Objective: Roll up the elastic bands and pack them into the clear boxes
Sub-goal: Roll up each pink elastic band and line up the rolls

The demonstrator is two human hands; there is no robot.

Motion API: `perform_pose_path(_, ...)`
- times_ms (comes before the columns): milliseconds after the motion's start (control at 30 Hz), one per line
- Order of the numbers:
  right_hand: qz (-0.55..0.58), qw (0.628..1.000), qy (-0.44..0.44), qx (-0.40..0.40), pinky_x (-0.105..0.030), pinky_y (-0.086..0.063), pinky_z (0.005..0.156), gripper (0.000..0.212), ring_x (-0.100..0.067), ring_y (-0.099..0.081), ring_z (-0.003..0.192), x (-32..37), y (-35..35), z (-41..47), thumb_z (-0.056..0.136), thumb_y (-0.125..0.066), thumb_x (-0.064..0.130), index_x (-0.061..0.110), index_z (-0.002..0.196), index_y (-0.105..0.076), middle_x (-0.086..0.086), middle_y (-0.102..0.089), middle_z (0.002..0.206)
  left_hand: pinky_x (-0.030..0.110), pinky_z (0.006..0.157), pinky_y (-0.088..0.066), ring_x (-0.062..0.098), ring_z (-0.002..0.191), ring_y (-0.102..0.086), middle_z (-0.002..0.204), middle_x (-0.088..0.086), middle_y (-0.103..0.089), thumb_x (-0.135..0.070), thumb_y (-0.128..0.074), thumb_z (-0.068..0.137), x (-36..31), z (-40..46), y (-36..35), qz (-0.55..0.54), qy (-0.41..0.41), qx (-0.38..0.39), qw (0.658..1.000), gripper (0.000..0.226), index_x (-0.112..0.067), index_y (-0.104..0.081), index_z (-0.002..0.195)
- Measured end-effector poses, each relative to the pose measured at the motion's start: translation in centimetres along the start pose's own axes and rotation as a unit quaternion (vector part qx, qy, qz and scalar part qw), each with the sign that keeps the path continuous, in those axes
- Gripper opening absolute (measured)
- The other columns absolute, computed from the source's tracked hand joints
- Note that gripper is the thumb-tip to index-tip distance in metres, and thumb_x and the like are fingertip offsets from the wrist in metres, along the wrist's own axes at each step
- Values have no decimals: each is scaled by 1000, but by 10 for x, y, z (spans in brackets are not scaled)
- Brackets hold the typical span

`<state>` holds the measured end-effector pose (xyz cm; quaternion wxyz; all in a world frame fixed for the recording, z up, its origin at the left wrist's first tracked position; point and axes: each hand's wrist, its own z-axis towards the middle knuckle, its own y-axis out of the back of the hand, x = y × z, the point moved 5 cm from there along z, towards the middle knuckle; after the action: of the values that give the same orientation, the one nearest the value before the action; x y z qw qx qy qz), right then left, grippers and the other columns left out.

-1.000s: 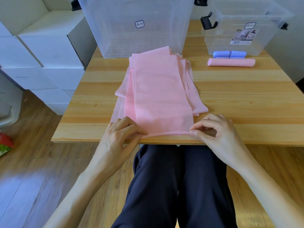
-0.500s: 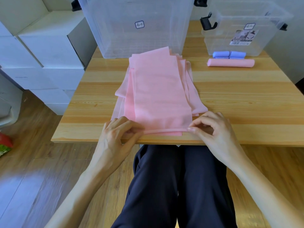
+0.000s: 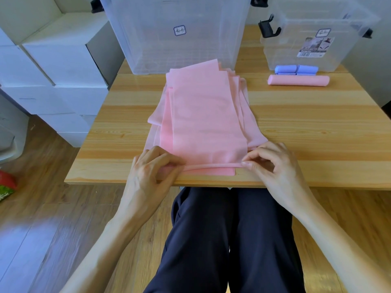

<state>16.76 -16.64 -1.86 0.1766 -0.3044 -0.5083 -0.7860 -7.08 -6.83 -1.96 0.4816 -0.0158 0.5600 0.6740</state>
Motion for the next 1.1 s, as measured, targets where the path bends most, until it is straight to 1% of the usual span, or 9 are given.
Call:
perform_pose_path(100,4,1000,2,7,-31,-34,92,19,-4,-46,94,-1,1,1,76,-71,45,27,83,-74,13,-60,87,20,88,-34,5,91,-53,94,-17,-56,-23,-60,91,-3,0,-3,19,-36,16,999,15,-32,-71,96)
perform_pose_path(267,10,1000,14,9,-34,-34,90,29,0,-46,97,-1,2,6,80,-58,53,29,84,-75,14,-59,86,16,90,-31,0,95,-51,92,-18,-56,-36,-64,90,-1,2,-1,11,-20,26,999,9,-39,-70,95)
perform_pose_path(433,-25,998,12,58,-12,-23,89,6,1,-46,96,0,6,0,86,-66,40,38,80,-67,15,-59,84,10,94,-26,0,93,-53,88,-22,-56,-42,-57,92,-3,1,3,5,-30,64,997,12,-41,-69,92)
perform_pose_path(500,-34,996,-8,77,-9,-22,88,10,1,-46,94,0,7,-3,86,-70,34,36,76,-67,17,-59,81,12,93,-29,3,91,-54,88,-21,-57,-44,-52,93,-3,-1,3,7,-34,74,997,23,-35,-73,93)
perform_pose_path(600,-35,997,-24,67,-10,-24,88,12,0,-48,88,0,7,-3,82,-73,33,33,73,-66,17,-59,76,10,92,-28,5,89,-56,86,-20,-58,-41,-53,91,-4,0,3,-1,-23,70,997,20,-35,-72,93)
perform_pose_path(767,6,999,-19,50,-35,-39,87,15,-5,-50,87,0,5,1,81,-75,28,35,72,-65,16,-63,80,12,87,-30,2,88,-55,86,-19,-57,-25,-62,88,-5,0,4,-8,0,44,999,12,-37,-64,90)
perform_pose_path(867,5,999,5,42,-27,-31,96,9,-3,-50,94,0,6,-2,80,-69,46,40,75,-66,13,-61,83,20,85,-37,1,93,-52,93,-18,-56,-14,-59,89,-7,-1,0,4,-25,41,999,23,-34,-68,89)
perform_pose_path(967,16,999,7,37,-15,-26,92,14,0,-48,96,-1,8,-2,71,-65,56,45,78,-69,14,-60,85,18,88,-36,1,94,-51,95,-17,-55,-11,-54,87,-9,-2,0,11,-37,40,998,28,-29,-74,93)
perform_pose_path(1100,21,999,9,30,-23,-29,94,7,-1,-47,95,-3,7,1,78,-63,52,48,80,-67,11,-61,86,12,90,-29,4,89,-54,91,-17,-57,-31,-58,87,-10,2,1,6,-35,47,998,17,-31,-75,92)
